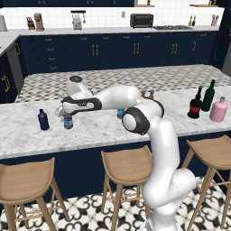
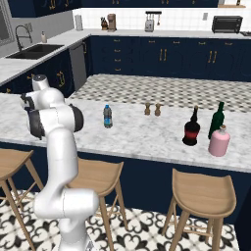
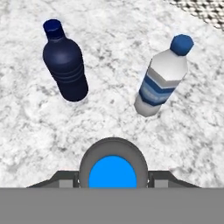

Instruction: Move the plastic bottles in the middle to the plastics group, and the glass bottles in the middle to the glass group.

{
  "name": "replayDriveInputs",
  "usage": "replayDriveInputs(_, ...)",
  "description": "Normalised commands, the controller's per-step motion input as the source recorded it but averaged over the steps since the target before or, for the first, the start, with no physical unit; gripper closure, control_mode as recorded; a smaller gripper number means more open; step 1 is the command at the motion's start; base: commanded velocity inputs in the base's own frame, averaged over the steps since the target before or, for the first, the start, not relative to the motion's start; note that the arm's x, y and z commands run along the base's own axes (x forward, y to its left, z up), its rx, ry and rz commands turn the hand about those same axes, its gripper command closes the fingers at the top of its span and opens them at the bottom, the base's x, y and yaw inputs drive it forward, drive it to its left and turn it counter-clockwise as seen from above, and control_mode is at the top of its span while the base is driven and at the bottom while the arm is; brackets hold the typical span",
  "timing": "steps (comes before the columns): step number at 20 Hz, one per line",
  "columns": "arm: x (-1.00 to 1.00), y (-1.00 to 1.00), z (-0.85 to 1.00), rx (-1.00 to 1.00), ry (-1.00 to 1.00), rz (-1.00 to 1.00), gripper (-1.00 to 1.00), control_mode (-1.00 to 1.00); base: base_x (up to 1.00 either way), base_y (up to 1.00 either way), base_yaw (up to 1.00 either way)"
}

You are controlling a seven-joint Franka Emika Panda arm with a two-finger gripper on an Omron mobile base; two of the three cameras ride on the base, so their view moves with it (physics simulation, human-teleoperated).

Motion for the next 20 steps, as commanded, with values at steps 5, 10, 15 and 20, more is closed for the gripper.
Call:
replayDriveInputs(5,0.07,0.08,-0.2,0.0,-0.01,0.0,1.0,-1.0,0.0,0.0,0.0)
replayDriveInputs(10,0.0,0.0,-0.37,0.0,0.0,0.0,1.0,-1.0,0.0,0.0,0.0)
replayDriveInputs(15,0.0,0.0,-0.03,0.0,-0.02,0.0,1.0,-1.0,0.0,0.0,0.0)
replayDriveInputs(20,0.23,0.0,0.0,0.0,-0.06,0.0,1.0,-1.0,0.0,0.0,0.0)
